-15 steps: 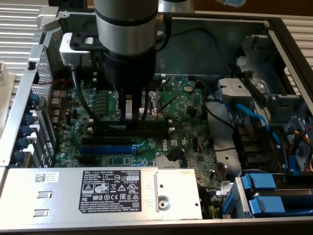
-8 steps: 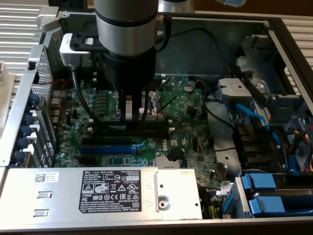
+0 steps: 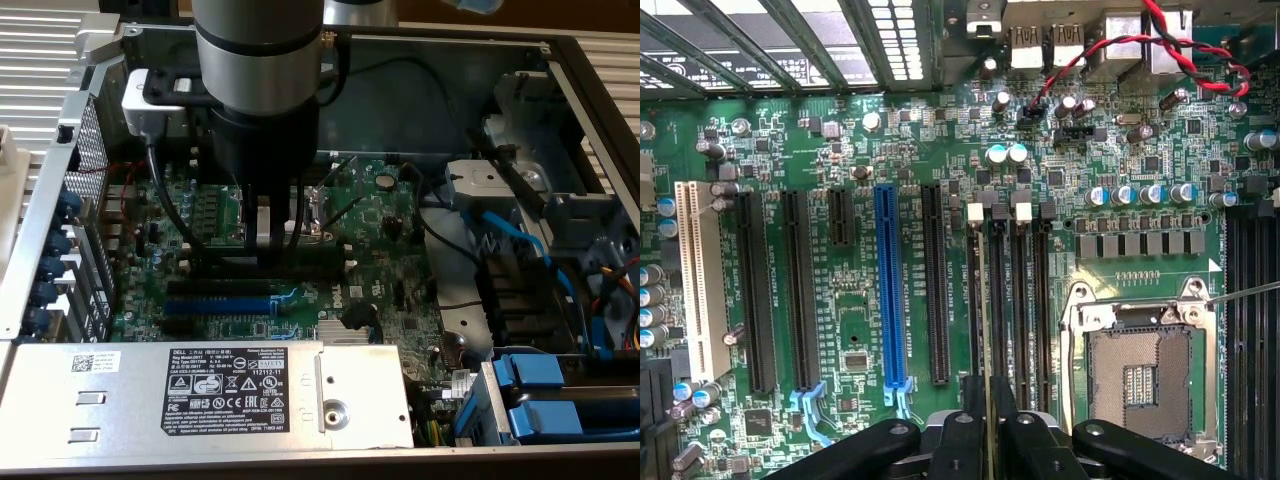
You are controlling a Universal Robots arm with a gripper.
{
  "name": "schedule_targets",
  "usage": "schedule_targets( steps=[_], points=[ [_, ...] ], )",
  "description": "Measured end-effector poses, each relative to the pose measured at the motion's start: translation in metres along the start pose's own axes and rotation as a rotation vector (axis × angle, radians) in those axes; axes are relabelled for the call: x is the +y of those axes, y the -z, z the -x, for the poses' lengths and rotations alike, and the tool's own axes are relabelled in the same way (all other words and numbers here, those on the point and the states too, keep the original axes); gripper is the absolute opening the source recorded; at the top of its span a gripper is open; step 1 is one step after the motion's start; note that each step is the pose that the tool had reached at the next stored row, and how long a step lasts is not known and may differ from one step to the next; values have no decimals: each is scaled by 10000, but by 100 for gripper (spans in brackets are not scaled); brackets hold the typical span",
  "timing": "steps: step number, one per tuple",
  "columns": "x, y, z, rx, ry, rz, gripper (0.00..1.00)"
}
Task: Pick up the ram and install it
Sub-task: 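Insert the ram into the slot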
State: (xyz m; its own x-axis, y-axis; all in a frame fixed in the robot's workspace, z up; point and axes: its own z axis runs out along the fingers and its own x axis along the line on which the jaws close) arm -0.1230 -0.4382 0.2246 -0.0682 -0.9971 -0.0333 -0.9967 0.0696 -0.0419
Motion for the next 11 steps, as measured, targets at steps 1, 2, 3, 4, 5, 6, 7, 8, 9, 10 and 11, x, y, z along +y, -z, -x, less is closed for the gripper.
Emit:
schedule_targets(
  steps=[1, 2, 3, 4, 5, 6, 7, 8, 9, 10, 11],
  points=[
    [0, 0, 0, 0, 0, 0, 15],
    [0, 0, 0, 0, 0, 0, 15],
    [0, 0, 0, 0, 0, 0, 15],
    [0, 0, 0, 0, 0, 0, 15],
    [0, 0, 0, 0, 0, 0, 15],
    [0, 0, 0, -1, 0, -2, 15],
    [-1, 0, 0, -1, 0, -2, 16],
    [0, 0, 0, -1, 0, -1, 16],
    [0, 0, 0, 0, 0, 0, 23],
    [0, 0, 0, 0, 0, 0, 23],
    [0, 0, 0, 0, 0, 0, 29]
  ],
)
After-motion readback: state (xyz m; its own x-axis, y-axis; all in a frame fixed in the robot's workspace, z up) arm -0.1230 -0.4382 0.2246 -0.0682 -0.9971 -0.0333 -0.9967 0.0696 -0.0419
